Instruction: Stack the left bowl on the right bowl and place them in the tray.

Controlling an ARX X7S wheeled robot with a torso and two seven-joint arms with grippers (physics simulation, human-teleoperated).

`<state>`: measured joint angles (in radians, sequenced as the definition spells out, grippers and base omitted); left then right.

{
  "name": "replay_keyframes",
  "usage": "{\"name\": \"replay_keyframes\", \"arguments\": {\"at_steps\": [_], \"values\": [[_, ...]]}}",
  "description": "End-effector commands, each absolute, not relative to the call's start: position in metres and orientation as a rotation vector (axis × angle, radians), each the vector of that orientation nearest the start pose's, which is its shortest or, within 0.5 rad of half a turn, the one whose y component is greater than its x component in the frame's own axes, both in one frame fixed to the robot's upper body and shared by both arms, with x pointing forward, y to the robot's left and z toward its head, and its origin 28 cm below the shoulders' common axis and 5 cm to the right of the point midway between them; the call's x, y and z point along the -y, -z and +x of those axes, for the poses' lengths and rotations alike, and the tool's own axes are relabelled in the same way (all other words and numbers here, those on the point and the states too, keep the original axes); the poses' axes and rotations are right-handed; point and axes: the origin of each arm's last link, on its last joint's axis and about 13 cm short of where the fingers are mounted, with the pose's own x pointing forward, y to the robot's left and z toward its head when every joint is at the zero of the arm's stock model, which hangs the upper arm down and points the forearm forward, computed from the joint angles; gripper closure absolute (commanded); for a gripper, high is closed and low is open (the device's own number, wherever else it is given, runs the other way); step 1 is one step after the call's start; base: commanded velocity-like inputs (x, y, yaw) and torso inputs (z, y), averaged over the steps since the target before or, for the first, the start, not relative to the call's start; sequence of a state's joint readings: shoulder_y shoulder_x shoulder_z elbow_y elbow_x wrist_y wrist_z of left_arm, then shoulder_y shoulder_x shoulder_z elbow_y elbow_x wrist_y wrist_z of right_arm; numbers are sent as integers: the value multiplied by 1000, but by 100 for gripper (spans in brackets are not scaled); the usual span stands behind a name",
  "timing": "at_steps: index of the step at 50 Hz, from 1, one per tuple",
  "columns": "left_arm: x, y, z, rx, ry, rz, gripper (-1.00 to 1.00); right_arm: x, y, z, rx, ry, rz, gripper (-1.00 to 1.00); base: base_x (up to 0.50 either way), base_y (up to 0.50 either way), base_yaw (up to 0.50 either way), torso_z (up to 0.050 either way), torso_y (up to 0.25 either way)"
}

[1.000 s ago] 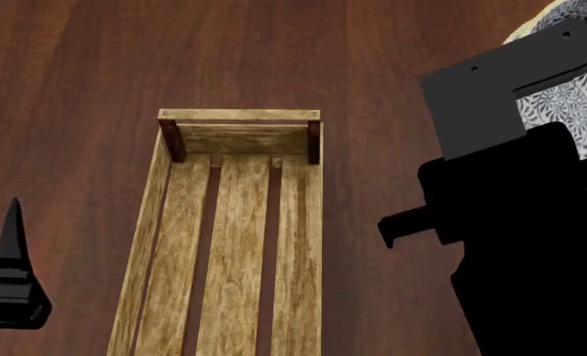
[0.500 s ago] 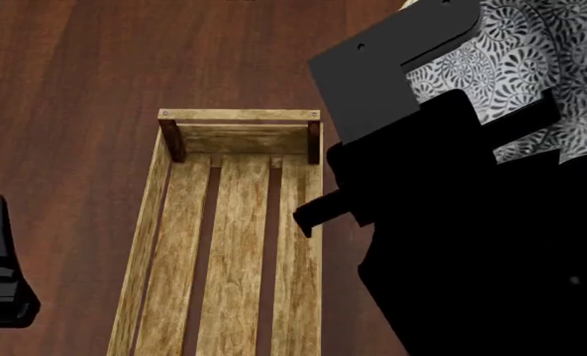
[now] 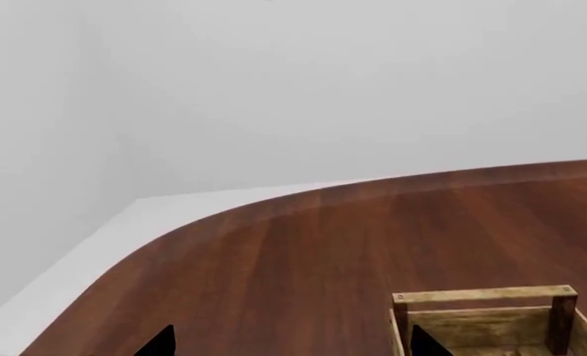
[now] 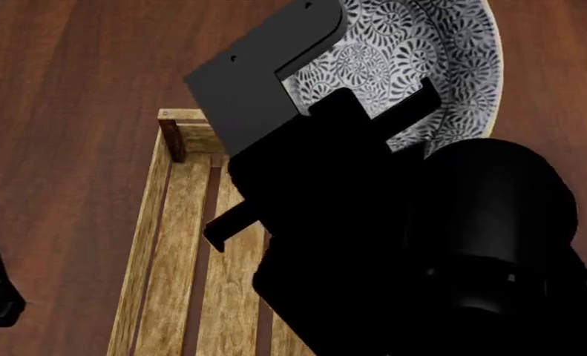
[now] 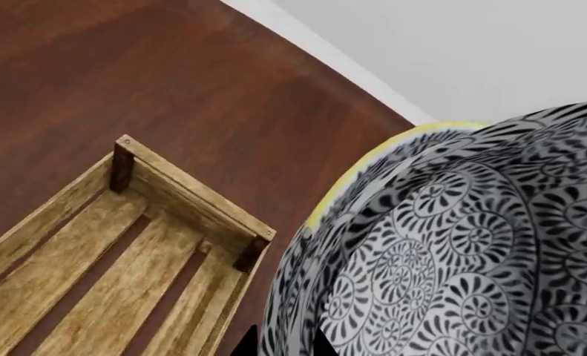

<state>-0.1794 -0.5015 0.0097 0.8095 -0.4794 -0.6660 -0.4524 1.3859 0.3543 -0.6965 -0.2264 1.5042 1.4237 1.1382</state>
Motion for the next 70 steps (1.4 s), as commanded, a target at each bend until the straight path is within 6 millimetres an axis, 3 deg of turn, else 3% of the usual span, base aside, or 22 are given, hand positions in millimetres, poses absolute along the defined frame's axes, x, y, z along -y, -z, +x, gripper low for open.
{"name": "replay_keyframes", "arguments": {"at_steps": [1,13,29,49,70], "values": [[-252,-175,194,265,-119,107,-100,23,-297,262,-121,-186,-601,100,0,0,0,0,0],[-255,-177,193,271,-128,100,-100,3,-293,269,-108,-229,-625,100,0,0,0,1,2],[-259,-179,188,289,-143,92,-100,-20,-290,264,-105,-295,-649,100,0,0,0,0,1],[-264,-181,182,313,-158,90,-100,-30,-273,272,-160,-306,-692,100,0,0,0,1,1],[-263,-184,179,318,-163,89,-100,-41,-258,265,-184,-337,-790,100,0,0,0,0,1]]}}
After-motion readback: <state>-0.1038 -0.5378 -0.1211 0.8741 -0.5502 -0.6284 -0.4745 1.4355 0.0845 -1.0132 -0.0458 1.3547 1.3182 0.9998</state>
